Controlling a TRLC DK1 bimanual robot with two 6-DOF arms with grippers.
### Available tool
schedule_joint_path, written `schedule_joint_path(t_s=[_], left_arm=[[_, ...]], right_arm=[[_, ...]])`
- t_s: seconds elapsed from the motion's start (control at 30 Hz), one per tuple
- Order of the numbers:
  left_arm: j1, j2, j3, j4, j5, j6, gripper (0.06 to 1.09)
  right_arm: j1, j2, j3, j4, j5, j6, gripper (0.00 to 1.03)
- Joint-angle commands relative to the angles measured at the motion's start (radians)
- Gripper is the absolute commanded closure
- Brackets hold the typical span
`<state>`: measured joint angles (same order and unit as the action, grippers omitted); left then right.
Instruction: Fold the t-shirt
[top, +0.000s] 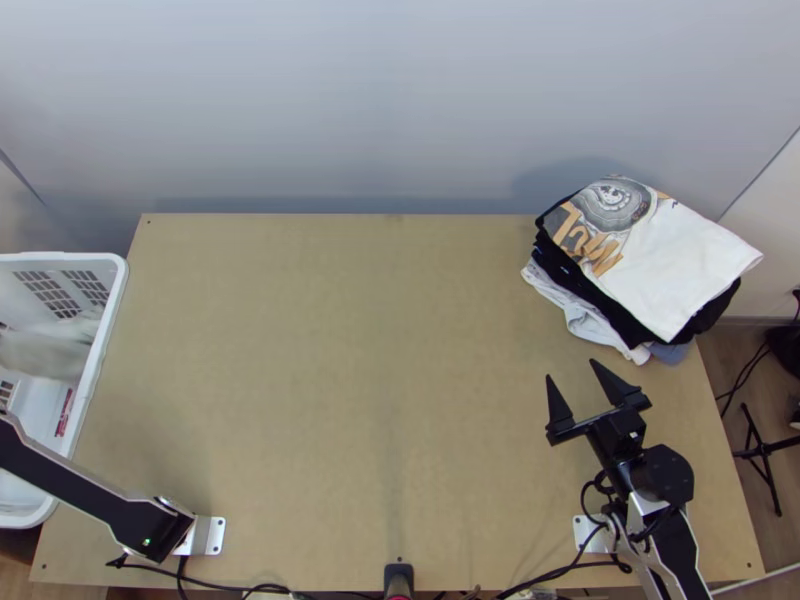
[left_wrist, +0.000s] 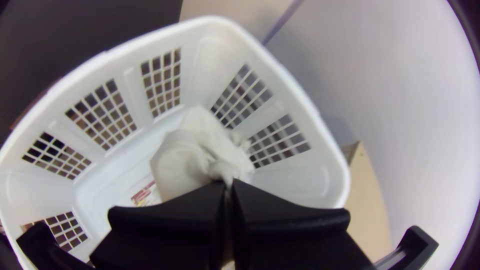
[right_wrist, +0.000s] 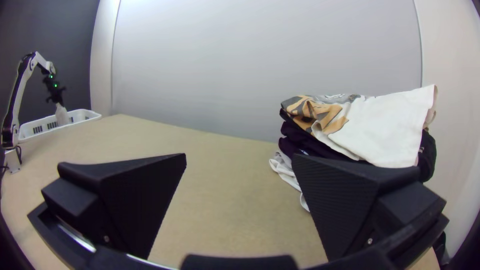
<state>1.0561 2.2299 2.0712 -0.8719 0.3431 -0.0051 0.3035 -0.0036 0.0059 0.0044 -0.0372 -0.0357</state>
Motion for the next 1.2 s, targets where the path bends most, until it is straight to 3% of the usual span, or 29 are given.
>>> schedule_joint_path(t_s=[0.0,0.2,0.37,0.47,0.6,0.7,0.77,0.9,1.17], left_arm=[[-0.076,-0.34,0.009,0.011,0.046,-0.05,1.05],[-0.217,-0.589,-0.005,0.004,0.053,-0.111,1.05],[-0.438,-0.836,-0.163,0.004,0.034,-0.133,1.05],[-0.68,-0.977,-0.287,0.005,-0.084,-0.153,1.05],[-1.136,-1.125,-0.491,0.071,-0.345,-0.197,1.05],[-1.458,-1.152,-0.6,0.094,-0.527,-0.26,1.05],[-1.614,-1.142,-0.674,0.128,-0.59,-0.306,1.05],[-1.861,-1.082,-0.8,0.223,-0.658,-0.345,1.05],[-2.102,-0.816,-0.902,0.402,-0.685,-0.369,1.05]], right_arm=[[0.0,0.001,0.0,0.0,0.0,0.0,0.04],[0.0,0.001,0.0,0.0,0.0,0.0,0.04],[0.0,0.001,0.0,0.0,0.0,0.0,0.04],[0.0,-0.001,0.0,0.0,0.0,0.0,0.04],[0.0,0.001,0.0,0.0,0.0,0.0,0.04],[0.0,0.001,0.0,0.0,0.0,0.0,0.04],[0.0,0.001,0.0,0.0,0.0,0.0,0.04],[0.0,0.001,0.0,0.0,0.0,0.0,0.04],[0.0,0.001,0.0,0.0,0.0,0.0,0.04]])
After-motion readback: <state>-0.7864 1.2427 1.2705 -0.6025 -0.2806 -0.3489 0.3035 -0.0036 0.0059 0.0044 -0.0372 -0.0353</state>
